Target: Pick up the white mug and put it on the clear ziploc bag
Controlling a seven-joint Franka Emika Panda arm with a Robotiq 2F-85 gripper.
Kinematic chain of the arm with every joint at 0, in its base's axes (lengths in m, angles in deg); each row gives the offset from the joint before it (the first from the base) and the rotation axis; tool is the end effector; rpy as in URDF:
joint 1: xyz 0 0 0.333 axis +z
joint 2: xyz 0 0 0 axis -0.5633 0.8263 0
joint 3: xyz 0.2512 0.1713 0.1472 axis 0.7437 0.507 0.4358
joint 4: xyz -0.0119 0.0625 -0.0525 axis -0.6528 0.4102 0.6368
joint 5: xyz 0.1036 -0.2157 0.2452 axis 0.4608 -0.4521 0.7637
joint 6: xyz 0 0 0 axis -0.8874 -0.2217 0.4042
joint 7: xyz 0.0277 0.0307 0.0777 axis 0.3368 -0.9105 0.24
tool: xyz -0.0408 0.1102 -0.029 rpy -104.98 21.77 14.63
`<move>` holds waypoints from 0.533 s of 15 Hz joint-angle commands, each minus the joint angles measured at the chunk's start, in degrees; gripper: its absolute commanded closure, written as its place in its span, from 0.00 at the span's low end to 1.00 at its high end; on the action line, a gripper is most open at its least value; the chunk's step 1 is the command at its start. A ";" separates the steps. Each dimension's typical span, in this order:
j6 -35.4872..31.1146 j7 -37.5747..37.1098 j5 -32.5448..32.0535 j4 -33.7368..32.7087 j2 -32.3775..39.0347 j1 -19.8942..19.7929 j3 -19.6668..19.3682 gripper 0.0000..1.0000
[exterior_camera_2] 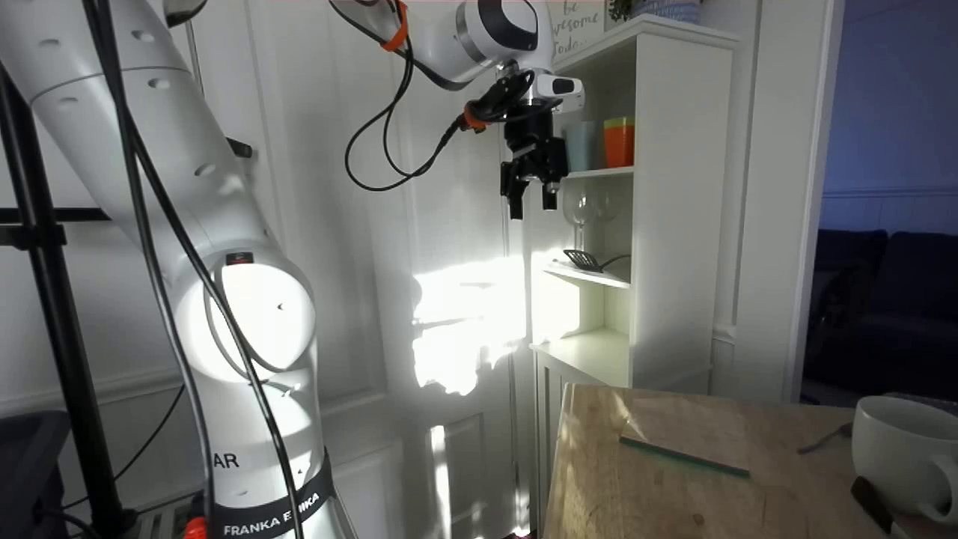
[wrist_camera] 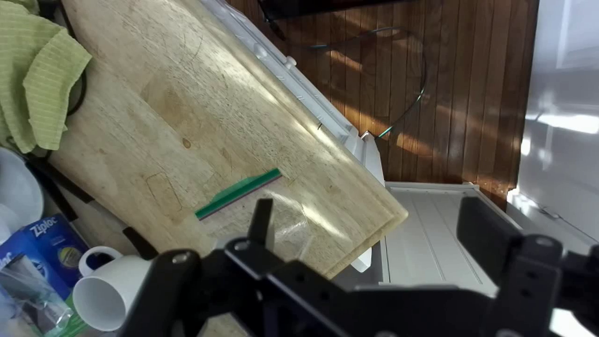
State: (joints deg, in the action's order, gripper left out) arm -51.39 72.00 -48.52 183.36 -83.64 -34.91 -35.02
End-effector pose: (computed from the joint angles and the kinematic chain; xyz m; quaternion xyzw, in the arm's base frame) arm 0.3751 0.0583 0.5679 0.9922 -0.0560 -0.0485 0.1000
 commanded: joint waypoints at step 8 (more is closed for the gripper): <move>-7.43 -4.45 -3.27 -0.67 3.77 -3.69 -7.69 0.00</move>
State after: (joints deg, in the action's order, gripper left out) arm -56.81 68.23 -51.41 183.27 -81.26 -37.20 -40.22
